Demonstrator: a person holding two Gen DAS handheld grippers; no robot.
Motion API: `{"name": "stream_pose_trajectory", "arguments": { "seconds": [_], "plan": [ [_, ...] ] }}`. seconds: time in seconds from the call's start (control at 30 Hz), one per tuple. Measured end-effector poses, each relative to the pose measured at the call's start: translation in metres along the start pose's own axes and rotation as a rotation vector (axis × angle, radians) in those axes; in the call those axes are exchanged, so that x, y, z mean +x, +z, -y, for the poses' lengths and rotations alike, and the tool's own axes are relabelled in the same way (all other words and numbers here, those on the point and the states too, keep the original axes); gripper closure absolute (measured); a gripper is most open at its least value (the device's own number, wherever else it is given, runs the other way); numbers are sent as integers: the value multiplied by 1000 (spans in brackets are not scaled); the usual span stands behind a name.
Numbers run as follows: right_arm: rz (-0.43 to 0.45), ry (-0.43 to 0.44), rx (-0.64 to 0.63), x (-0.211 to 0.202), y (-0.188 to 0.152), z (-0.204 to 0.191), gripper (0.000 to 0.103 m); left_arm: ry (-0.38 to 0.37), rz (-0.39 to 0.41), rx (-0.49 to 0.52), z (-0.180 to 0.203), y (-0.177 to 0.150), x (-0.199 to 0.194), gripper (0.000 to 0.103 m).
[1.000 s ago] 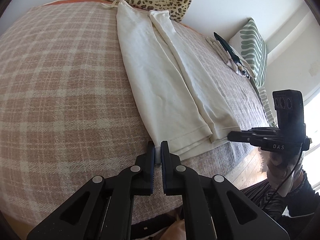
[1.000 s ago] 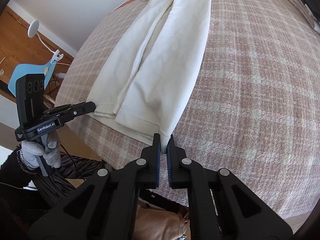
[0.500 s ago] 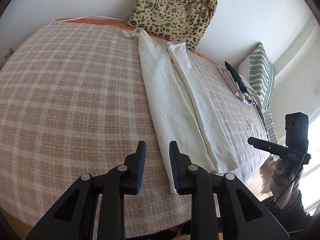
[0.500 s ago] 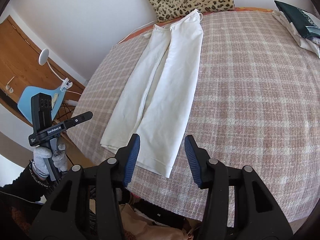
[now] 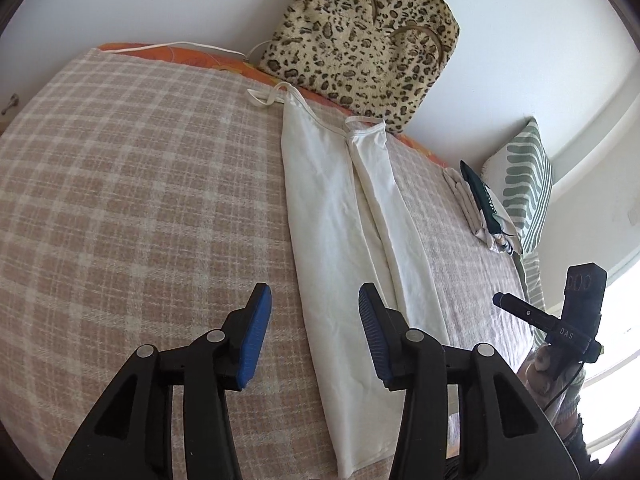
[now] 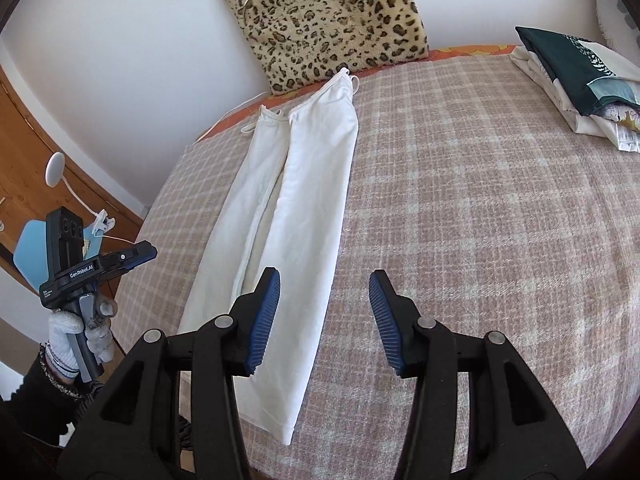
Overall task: Fold small clothes
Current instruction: 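Move both tools along the strip to the camisole's straps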
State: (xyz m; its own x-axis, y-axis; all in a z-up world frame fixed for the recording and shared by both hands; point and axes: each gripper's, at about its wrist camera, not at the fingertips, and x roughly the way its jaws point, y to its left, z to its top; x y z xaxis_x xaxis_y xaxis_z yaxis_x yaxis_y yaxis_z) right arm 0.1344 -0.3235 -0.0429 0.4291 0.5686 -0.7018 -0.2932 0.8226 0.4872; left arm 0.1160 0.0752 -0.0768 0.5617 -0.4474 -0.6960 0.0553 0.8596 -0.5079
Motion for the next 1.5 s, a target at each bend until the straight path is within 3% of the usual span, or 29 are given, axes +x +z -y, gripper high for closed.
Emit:
{"name": "stream_pose_trajectory", "arguments": {
  "seconds": [0.27, 0.5, 0.77, 1.0, 1.27, 1.5],
  "plan": [
    [-16, 7, 53, 14, 39, 12, 54, -16, -15, -18, -9, 48, 27, 59],
    [-36, 23, 21, 36, 95, 17, 54, 10, -39, 18, -15, 90, 60, 59],
    [-105, 93, 33, 94, 163, 33, 54, -8, -81, -56, -41, 145, 108, 59],
    [-159, 138, 39, 146, 211, 41, 54, -37, -118, -57, -49, 179, 150, 59],
    [-212, 177, 44, 192, 225, 35, 54, -27, -134, -43, -50, 195, 176, 59],
    [-237, 141, -1, 219, 232, 22, 54, 3, -146, -62, -54, 202, 193, 59]
  ]
}}
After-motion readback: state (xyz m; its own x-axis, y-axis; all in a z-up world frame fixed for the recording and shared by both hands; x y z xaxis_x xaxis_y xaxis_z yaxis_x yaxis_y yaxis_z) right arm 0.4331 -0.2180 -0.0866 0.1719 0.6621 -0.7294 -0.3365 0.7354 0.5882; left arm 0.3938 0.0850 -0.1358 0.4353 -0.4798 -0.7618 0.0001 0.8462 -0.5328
